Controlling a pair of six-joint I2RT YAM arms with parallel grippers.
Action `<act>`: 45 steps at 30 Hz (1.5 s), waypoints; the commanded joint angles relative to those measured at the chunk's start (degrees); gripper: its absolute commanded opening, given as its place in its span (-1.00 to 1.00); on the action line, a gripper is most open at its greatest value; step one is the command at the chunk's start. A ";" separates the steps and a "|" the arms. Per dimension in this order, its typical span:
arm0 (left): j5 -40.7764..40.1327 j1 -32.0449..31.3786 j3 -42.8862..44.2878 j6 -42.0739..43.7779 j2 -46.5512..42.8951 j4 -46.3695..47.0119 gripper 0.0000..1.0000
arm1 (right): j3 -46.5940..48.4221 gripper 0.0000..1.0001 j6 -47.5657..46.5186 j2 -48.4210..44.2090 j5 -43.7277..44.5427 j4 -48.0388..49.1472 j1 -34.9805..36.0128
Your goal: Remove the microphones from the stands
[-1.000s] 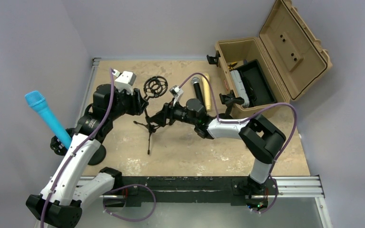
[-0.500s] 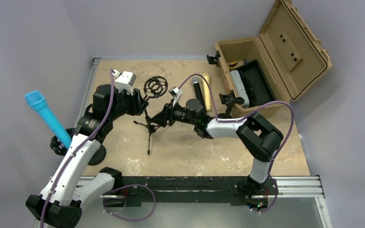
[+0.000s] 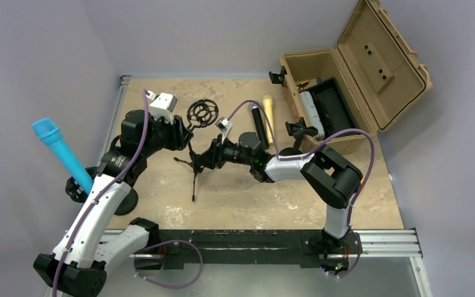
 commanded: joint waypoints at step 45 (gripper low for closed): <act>1.57 -1.29 -0.68 -1.08 -0.17 0.71 -0.79 | 9.63 -0.93 -32.30 1.57 69.39 -8.01 20.92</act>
